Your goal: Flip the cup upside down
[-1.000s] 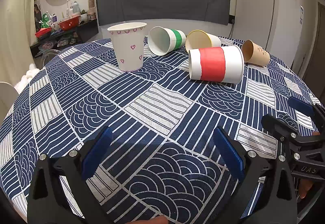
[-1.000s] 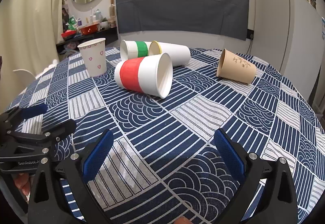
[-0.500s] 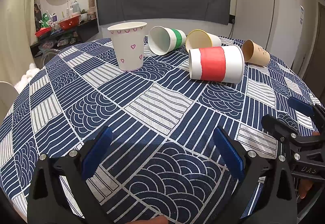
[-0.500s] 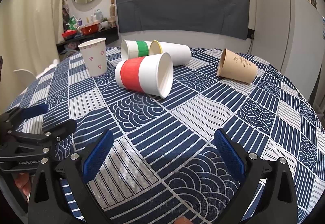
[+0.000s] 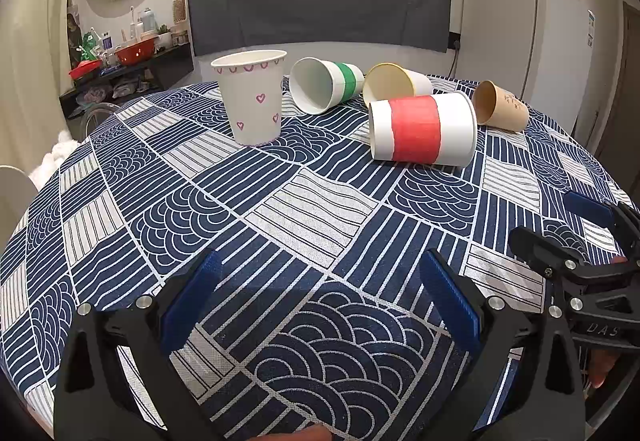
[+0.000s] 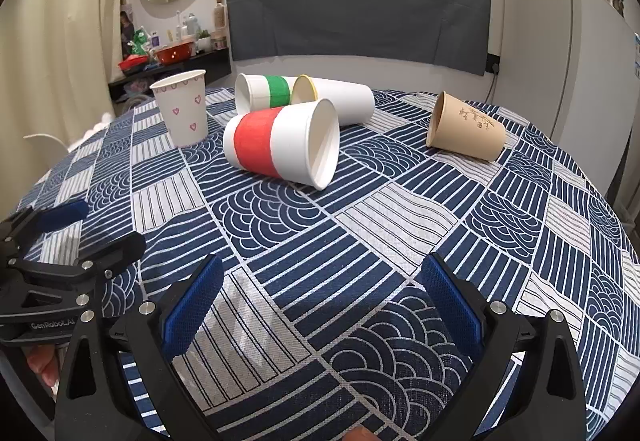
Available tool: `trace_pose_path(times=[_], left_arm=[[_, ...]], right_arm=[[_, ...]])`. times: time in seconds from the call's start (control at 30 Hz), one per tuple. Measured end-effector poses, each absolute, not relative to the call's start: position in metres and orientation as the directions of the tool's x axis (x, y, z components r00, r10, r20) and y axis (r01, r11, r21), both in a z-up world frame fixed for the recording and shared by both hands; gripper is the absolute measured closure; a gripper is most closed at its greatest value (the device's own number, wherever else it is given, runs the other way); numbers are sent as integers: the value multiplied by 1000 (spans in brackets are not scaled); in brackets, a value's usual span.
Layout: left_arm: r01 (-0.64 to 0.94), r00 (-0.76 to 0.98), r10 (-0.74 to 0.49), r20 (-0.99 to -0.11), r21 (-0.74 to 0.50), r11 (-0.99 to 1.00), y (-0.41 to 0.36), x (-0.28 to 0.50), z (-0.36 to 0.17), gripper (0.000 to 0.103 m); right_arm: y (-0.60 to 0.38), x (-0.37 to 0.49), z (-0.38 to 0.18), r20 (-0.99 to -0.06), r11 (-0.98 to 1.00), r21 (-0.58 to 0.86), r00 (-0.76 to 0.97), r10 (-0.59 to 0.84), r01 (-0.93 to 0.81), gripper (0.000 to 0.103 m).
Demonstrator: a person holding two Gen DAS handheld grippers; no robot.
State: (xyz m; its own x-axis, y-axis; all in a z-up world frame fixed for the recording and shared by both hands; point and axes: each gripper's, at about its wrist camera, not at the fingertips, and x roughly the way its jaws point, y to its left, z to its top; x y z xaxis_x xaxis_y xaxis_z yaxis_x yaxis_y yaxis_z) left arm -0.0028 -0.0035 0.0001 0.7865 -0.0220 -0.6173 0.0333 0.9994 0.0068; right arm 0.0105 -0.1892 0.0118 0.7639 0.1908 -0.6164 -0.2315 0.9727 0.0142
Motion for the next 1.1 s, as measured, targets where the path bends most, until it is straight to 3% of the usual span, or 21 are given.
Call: trace_pose_path(times=[0.33, 0.53, 1.1], left_arm=[[30, 803, -5, -595, 32, 999, -6, -4, 4, 6], [83, 809, -42, -586, 42, 996, -6, -3, 13, 6], [-22, 802, 13, -597, -8, 1000, 48, 39, 63, 6]], right_arm=[[-197, 14, 13, -622, 981, 58, 762, 182, -187, 8], [-223, 27, 22, -646, 943, 286, 692, 322, -173, 8], [-197, 67, 88, -619, 950, 202, 720, 312, -237, 8]])
